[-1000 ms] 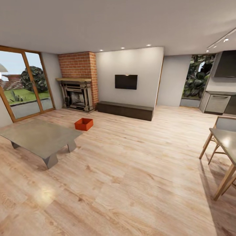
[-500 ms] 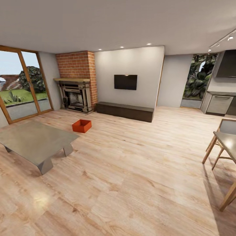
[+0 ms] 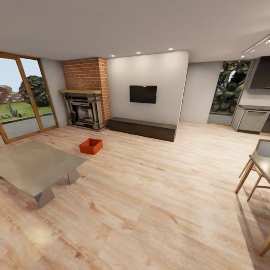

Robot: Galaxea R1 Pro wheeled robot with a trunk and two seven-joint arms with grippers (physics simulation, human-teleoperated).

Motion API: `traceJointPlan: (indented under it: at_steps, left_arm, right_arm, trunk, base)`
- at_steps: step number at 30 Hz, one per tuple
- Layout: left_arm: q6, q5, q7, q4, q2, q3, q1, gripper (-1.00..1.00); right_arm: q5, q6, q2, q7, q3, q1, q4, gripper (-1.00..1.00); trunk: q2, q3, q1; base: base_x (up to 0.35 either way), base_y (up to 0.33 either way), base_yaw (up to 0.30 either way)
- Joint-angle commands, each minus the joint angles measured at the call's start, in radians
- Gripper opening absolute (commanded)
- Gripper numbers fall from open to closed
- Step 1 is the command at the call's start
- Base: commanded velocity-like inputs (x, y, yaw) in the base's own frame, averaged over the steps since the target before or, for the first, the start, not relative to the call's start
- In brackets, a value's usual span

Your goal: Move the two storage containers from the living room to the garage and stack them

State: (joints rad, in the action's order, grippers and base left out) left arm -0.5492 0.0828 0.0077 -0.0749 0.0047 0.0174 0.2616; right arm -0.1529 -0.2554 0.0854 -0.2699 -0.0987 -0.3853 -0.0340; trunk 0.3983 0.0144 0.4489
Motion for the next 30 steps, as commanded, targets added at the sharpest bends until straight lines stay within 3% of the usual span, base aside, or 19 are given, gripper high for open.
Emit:
traceJointPlan:
  at_steps: [1, 30]
  left_arm:
    - [-0.006, 0.005, -0.002, -0.004, 0.0, 0.001, 0.002, 1.0]
    - [-0.006, 0.005, -0.002, -0.005, 0.0, 0.001, 0.002, 1.0]
  right_arm:
    - [-0.01, -0.006, 0.001, -0.002, -0.009, -0.002, -0.003, 1.0]
    - [-0.01, -0.005, 0.001, -0.002, -0.009, -0.002, -0.003, 1.0]
  trunk:
    - [0.002, 0.002, 0.001]
    - [0.002, -0.005, 0.001]
  base:
    - [0.318, -0.078, 0.0]
    - [0.318, -0.076, 0.01]
